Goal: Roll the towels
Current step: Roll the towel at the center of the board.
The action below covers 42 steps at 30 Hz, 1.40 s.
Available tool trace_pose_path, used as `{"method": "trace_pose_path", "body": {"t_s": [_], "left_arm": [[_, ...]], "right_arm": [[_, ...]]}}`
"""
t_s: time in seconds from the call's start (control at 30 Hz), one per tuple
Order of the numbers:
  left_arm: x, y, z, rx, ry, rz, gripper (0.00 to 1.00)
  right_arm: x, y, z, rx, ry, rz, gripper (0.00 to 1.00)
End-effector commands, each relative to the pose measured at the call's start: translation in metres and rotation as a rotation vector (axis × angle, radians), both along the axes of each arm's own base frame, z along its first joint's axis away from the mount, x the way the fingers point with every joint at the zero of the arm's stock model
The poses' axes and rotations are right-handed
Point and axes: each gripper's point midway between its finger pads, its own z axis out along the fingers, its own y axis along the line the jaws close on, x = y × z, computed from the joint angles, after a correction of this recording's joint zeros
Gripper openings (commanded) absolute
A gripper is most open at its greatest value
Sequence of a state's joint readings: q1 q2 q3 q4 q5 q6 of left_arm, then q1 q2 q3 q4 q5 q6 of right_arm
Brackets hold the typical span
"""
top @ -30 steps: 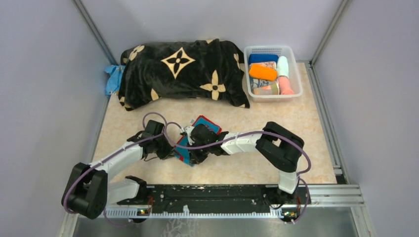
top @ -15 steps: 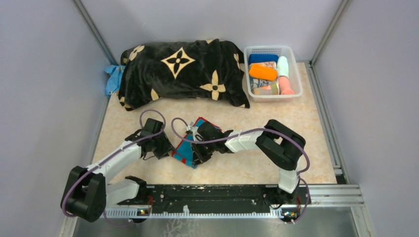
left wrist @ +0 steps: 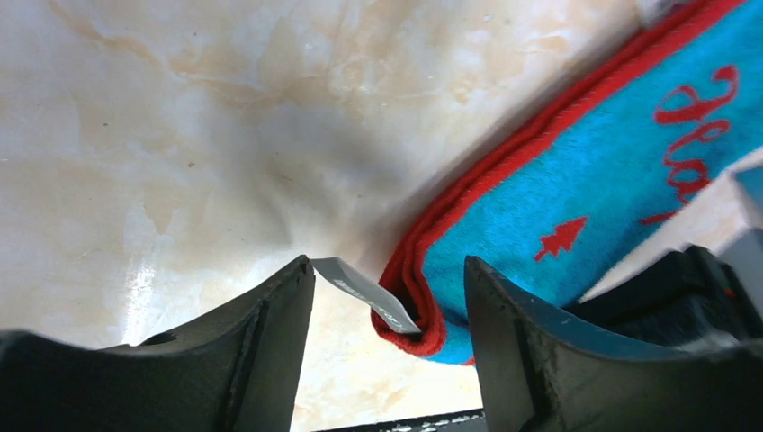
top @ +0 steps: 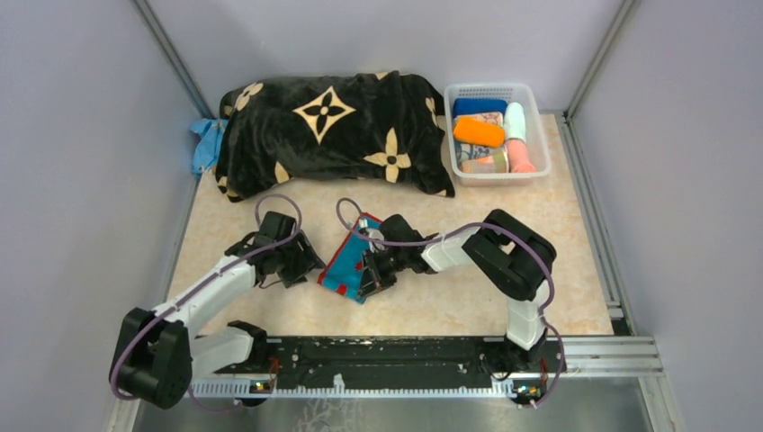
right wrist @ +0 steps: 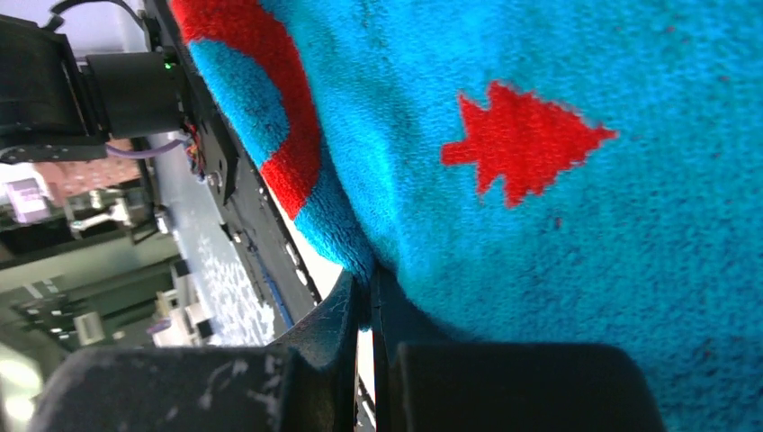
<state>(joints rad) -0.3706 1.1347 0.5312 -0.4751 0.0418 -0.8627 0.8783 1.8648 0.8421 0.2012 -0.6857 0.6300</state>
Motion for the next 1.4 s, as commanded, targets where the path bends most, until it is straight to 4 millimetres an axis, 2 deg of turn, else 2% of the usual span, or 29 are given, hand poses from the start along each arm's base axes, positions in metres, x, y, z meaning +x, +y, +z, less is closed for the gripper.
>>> {"method": "trace_pose_path", "body": {"t_s": [0.0,0.1,0.27,0.5,0.67,0.93,1.17,1.37], "left_arm": [[0.01,0.002,0.031,0.002,-0.097,-0.014,0.7],[0.0,0.007,0.036,0.008,-0.103,-0.014,0.75],[-0.023,0.005,0.035,-0.036,-0.067,-0.029,0.75],[-0.048,-0.012,0.017,-0.161,0.007,-0.063,0.68],[-0.045,-0.025,0.013,-0.225,0.009,-0.097,0.6],[-0.025,-0.032,0.012,-0.238,-0.035,-0.094,0.6],[-0.013,-0.03,-0.002,-0.202,-0.021,-0.062,0.58],[-0.017,-0.022,-0.022,-0.152,0.029,-0.038,0.56]], "right_arm": [[0.005,0.004,0.006,0.072,0.08,-0.014,0.0],[0.008,0.002,0.0,0.066,0.132,-0.032,0.0],[0.012,0.001,-0.002,0.064,0.175,-0.043,0.0],[0.02,0.001,-0.003,0.049,0.188,-0.055,0.0],[0.023,0.001,-0.002,0.036,0.18,-0.054,0.0],[0.025,0.001,0.001,0.031,0.17,-0.051,0.0],[0.027,0.003,0.015,0.049,0.144,-0.04,0.0],[0.034,0.0,0.033,0.047,0.028,-0.035,0.18]]}}
